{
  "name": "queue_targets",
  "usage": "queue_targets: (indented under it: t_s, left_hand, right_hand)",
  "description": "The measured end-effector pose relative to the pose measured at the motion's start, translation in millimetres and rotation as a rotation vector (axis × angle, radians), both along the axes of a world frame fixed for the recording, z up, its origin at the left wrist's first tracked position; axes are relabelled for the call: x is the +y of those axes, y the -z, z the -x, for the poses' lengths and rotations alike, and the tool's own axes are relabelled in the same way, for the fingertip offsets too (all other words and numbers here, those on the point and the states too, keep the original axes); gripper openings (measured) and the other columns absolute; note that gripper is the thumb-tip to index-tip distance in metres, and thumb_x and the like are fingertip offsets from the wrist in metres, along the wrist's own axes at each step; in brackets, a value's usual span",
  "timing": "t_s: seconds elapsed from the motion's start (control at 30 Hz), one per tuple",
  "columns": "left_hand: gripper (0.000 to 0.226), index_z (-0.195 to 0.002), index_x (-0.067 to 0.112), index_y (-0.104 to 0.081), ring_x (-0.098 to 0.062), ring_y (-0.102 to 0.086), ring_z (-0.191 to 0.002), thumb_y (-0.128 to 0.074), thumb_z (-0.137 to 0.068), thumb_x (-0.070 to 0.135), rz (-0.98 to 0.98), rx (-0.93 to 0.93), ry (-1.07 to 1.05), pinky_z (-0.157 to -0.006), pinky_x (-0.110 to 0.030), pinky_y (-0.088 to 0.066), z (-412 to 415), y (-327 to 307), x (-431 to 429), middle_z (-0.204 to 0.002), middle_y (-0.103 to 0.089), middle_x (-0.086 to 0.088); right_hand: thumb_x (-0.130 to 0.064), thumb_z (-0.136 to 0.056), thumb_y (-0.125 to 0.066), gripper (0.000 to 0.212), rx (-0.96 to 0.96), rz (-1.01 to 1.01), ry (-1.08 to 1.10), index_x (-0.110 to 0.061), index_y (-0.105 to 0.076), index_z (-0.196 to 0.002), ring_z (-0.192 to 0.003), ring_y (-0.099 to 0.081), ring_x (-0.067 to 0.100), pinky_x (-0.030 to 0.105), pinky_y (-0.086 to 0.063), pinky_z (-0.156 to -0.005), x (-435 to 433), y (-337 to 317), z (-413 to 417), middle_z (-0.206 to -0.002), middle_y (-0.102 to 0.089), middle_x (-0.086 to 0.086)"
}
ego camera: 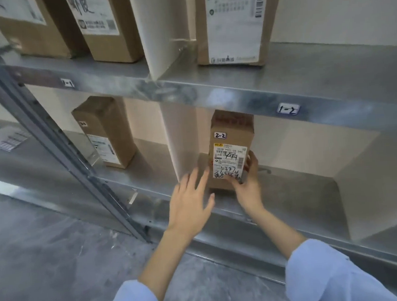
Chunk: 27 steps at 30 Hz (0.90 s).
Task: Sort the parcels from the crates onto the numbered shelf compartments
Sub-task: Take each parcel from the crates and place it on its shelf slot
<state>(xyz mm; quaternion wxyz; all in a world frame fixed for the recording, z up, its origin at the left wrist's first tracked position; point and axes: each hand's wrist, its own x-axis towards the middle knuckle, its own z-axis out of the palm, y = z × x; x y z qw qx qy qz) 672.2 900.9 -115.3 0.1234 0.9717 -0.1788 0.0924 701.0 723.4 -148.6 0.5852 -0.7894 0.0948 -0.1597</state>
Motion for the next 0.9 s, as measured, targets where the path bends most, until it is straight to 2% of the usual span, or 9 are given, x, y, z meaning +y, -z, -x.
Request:
queue_targets:
  t_s: [0.07,0.17,0.37,0.5,0.6,0.7,0.73,0.83,0.9]
  left_hand:
    - [0.065,-0.156,0.022,-0.02,-0.026,-0.029,-0.141,-0.034,-0.098,0.048,-0.05,-0.008,0.024,-0.111,-0.036,-0.03,-10.6,5.0,-0.1,-0.159,-0.026,-0.005]
    - [0.062,-0.152,0.018,-0.03,-0.029,-0.036,-0.135,-0.037,-0.097,0.045,-0.098,-0.018,0.046,-0.108,-0.038,-0.033,-22.6,7.4,-0.7,-0.154,-0.034,-0.007]
    - [0.064,-0.154,0.018,-0.024,-0.028,-0.035,-0.134,-0.036,-0.097,0.045,-0.144,-0.003,0.088,-0.106,-0.036,-0.032,-36.6,9.7,-1.3,-0.153,-0.033,-0.007]
    - [0.066,-0.155,0.018,-0.023,-0.028,-0.036,-0.134,-0.039,-0.096,0.044,-0.13,0.009,0.096,-0.107,-0.037,-0.033,-38.0,9.6,-1.5,-0.154,-0.032,-0.007]
    - [0.064,-0.154,0.019,-0.023,-0.026,-0.036,-0.133,-0.036,-0.097,0.045,-0.142,0.016,0.096,-0.107,-0.036,-0.033,-35.1,9.9,-0.9,-0.151,-0.035,-0.007]
    - [0.064,-0.154,0.018,-0.025,-0.026,-0.037,-0.132,-0.036,-0.097,0.045,-0.14,0.024,0.09,-0.106,-0.036,-0.033,-31.2,9.0,-2.2,-0.149,-0.037,-0.007]
    - [0.064,-0.154,0.018,-0.025,-0.026,-0.037,-0.132,-0.036,-0.096,0.045,-0.138,0.025,0.093,-0.106,-0.036,-0.034,-28.6,8.3,-4.0,-0.149,-0.038,-0.007]
    - [0.065,-0.154,0.019,-0.026,-0.027,-0.036,-0.135,-0.04,-0.096,0.046,-0.117,0.028,0.114,-0.106,-0.037,-0.033,-17.6,4.7,-13.6,-0.152,-0.037,-0.008]
    - [0.066,-0.155,0.02,-0.023,-0.027,-0.034,-0.138,-0.039,-0.096,0.047,-0.112,0.027,0.137,-0.108,-0.037,-0.032,-10.2,0.2,-24.6,-0.156,-0.032,-0.008]
  right_hand:
    - [-0.006,-0.083,-0.075,0.09,0.011,-0.044,0.005,-0.029,-0.02,-0.151,-0.122,-0.054,0.001,0.032,-0.048,-0.097,3.6,8.2,-11.4,-0.14,-0.052,-0.013]
    - [0.004,-0.082,-0.073,0.088,0.02,-0.094,0.016,-0.02,-0.023,-0.15,-0.124,-0.054,0.007,0.03,-0.049,-0.1,7.7,15.7,-24.9,-0.14,-0.053,-0.002]
    - [0.011,-0.077,-0.074,0.089,0.02,-0.151,0.05,-0.009,-0.026,-0.15,-0.127,-0.054,0.017,0.038,-0.048,-0.104,13.7,27.1,-40.2,-0.142,-0.051,0.008]
    - [-0.005,-0.078,-0.08,0.09,0.048,-0.096,0.035,-0.017,-0.027,-0.149,-0.121,-0.055,0.001,0.037,-0.051,-0.1,8.5,36.3,-40.8,-0.137,-0.054,-0.008]
    - [-0.003,-0.076,-0.082,0.096,0.087,-0.09,-0.004,-0.018,-0.022,-0.15,-0.12,-0.057,0.003,0.039,-0.053,-0.099,3.5,38.4,-40.7,-0.134,-0.054,-0.013]
    - [-0.007,-0.076,-0.083,0.105,0.158,-0.004,-0.022,-0.017,-0.014,-0.154,-0.121,-0.051,-0.01,0.034,-0.047,-0.101,-2.9,35.5,-32.7,-0.131,-0.048,-0.038]
    - [-0.014,-0.078,-0.082,0.104,0.177,0.032,-0.019,-0.018,-0.013,-0.155,-0.126,-0.047,-0.008,0.033,-0.044,-0.103,-5.3,31.8,-25.8,-0.139,-0.043,-0.036]
    - [-0.032,-0.084,-0.076,0.096,0.215,0.211,0.001,-0.022,-0.014,-0.156,-0.141,-0.036,0.022,0.04,-0.039,-0.11,-19.3,19.4,-1.0,-0.157,-0.032,0.003]
    - [-0.04,-0.087,-0.071,0.089,0.231,0.358,0.025,-0.023,-0.018,-0.156,-0.14,-0.036,0.029,0.043,-0.042,-0.106,-33.2,11.0,17.0,-0.156,-0.034,0.005]
